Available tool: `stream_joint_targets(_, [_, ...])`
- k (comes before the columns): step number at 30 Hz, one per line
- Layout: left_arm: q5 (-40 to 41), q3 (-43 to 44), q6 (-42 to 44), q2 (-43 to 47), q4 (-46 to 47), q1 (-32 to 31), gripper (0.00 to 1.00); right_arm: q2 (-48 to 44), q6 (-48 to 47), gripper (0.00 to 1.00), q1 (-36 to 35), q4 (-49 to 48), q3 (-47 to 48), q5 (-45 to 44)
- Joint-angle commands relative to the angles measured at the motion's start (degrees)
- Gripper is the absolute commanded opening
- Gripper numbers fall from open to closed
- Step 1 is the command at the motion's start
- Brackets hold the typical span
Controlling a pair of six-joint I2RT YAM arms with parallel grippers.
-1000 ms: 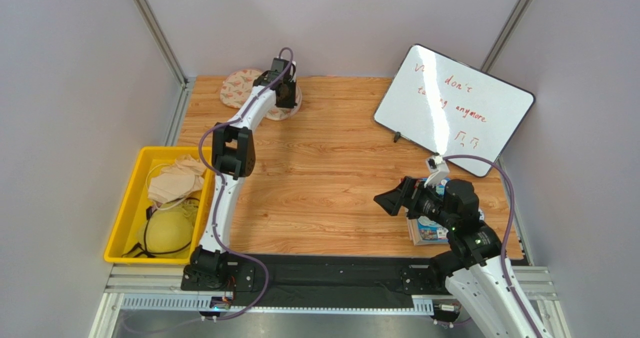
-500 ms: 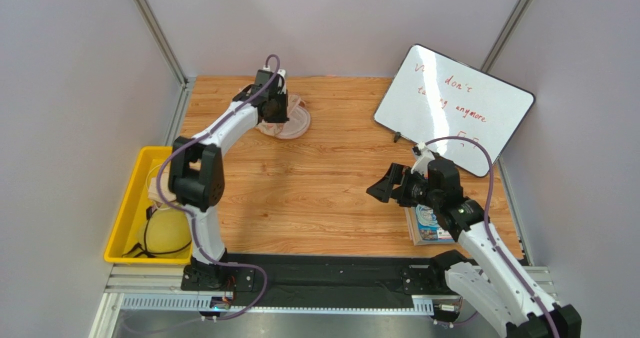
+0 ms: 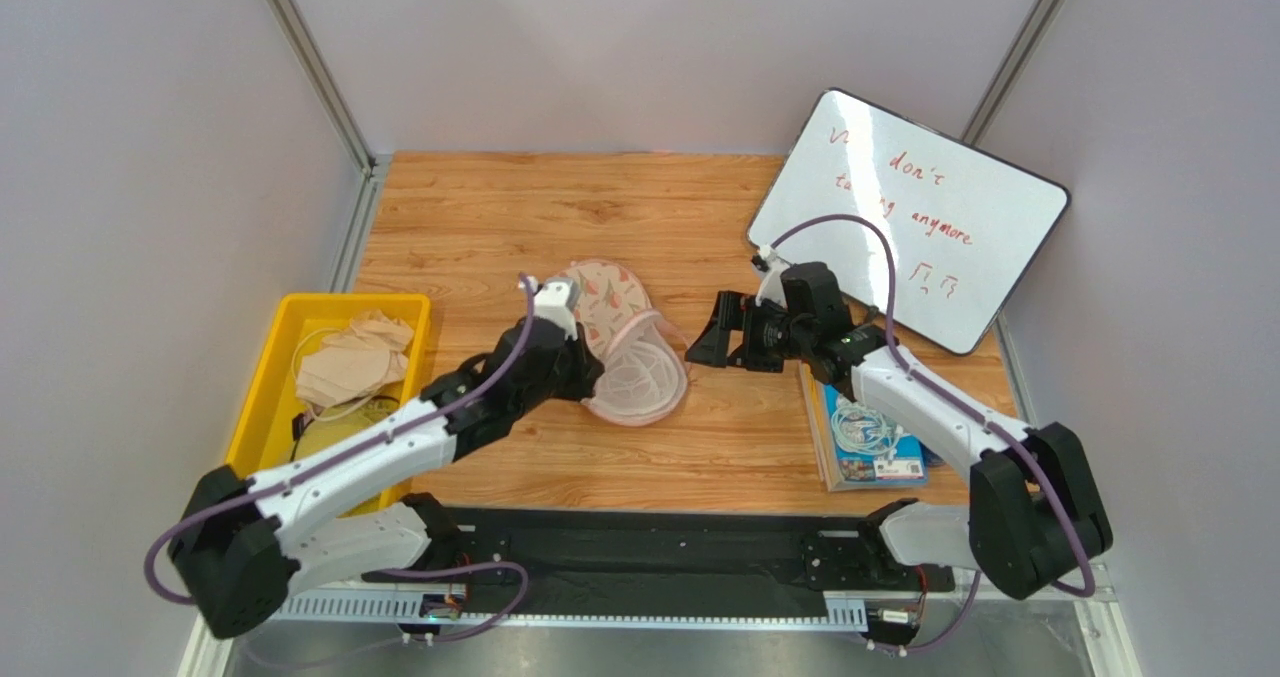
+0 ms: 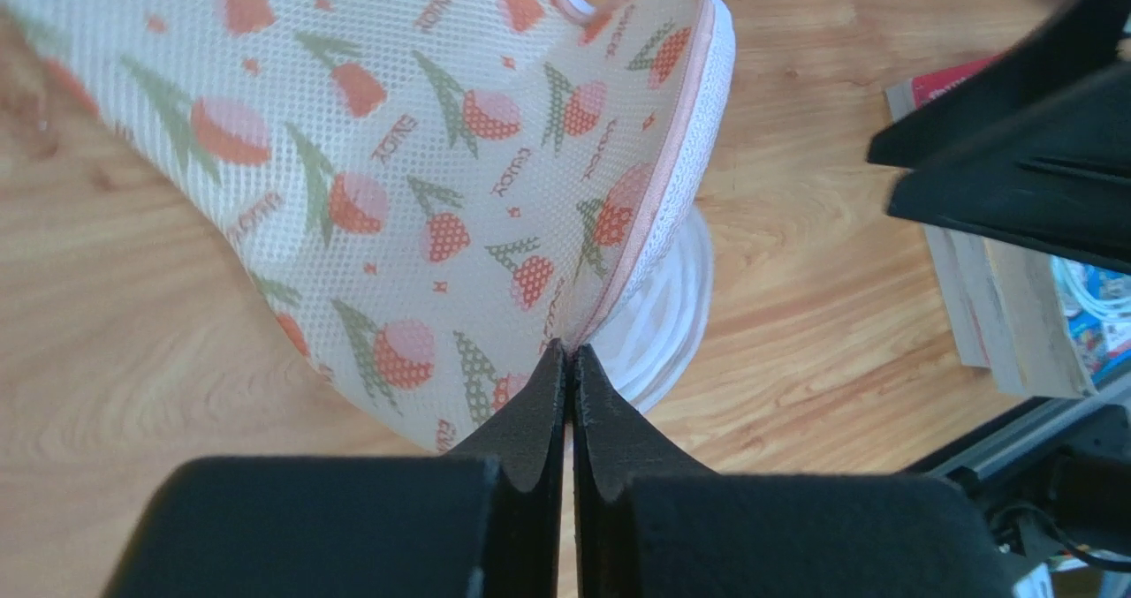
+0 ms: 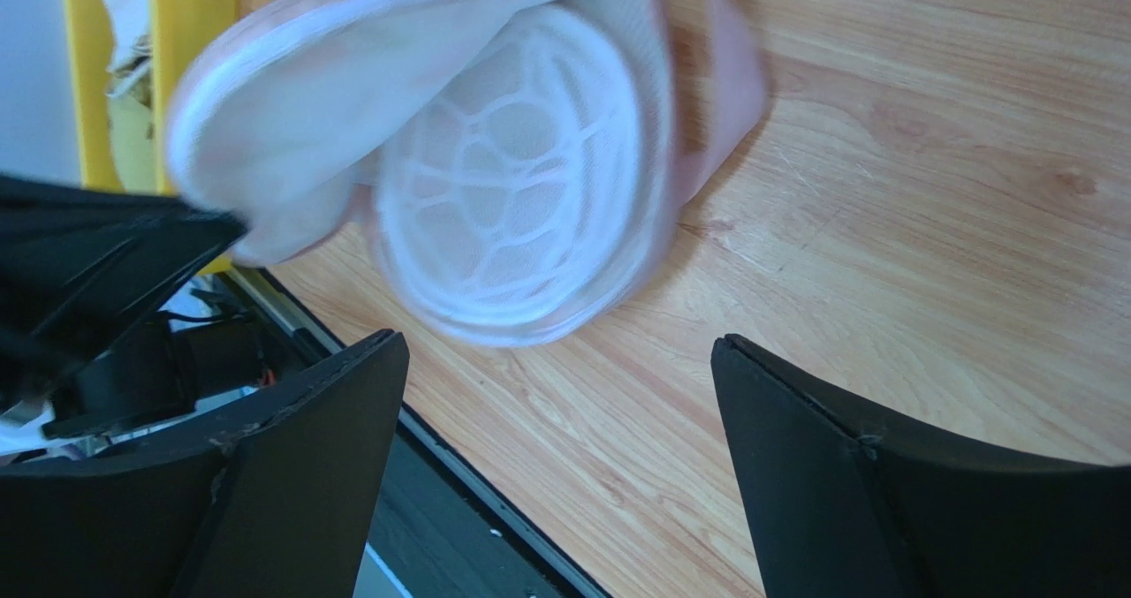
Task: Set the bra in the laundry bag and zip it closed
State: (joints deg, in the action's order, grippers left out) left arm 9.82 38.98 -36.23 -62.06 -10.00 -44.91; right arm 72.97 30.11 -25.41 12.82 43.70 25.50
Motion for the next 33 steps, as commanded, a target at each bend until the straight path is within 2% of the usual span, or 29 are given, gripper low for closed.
stream_joint_targets(1, [9.3,-5.9,-9.6,12.8,5.8,-2.6,0.0,4.2,-2.3,0.92,-1.1,-1.7,1.6,-4.6])
stream_joint_targets(6, [9.2,-11.0,-11.8,21.4,3.9,-3.3,0.0,9.9,-0.8,0.88,-5.3,-7.9,0.8,-4.2])
stream_joint_targets(11, [9.3,-11.6,-11.8,24.8,-0.1,-3.3,0.0,11.4,-0.2,0.83,-10.1,-14.4,1.2,-5.2])
stream_joint_targets(16, [6.5,-12.4,-11.7,26.2,-0.3,-3.3,0.0,16.4,-0.5,0.84,-13.8,-14.9,8.4,-3.7])
stream_joint_targets(20, [4.5,-13.6,-11.9,27.7,-0.5,-3.3,0.0,24.2,-1.6,0.84,-16.5,-14.8,14.6,-5.6])
stream_joint_targets(21, [3.8,-13.6,-11.7,28.0,-0.5,-3.3,0.04,25.3,-1.3,0.84,-16.8,-15.2,15.4,-5.8])
stream_joint_targets(23, [2.2,-12.9,-11.8,28.0,-2.1,-3.4,0.19,27.0,0.6,0.83,-16.8,-16.8,16.2,-6.4])
stream_joint_targets(24, [2.1,-12.4,-12.0,28.0,-3.3,-3.4,0.4,27.8,0.9,0.83,-16.7,-17.5,16.3,-6.3])
stream_joint_targets(26, [1.3,-10.9,-11.5,28.0,-5.4,-3.3,0.6,28.5,2.0,0.83,-16.8,-19.5,16.3,-5.5])
stream_joint_targets(28, [0.9,-9.0,-10.3,27.2,-7.5,-3.3,0.65,29.8,2.5,0.83,-16.7,-19.6,16.6,-4.8])
stream_joint_targets(29, [1.1,-6.7,-9.0,26.6,-8.3,-3.3,0.71,30.0,2.8,0.83,-16.8,-19.1,16.8,-4.9])
stream_joint_targets(33, [0.8,0.8,-3.7,16.8,-13.0,-3.3,0.75,29.2,3.7,0.83,-16.7,-20.1,15.5,-4.1])
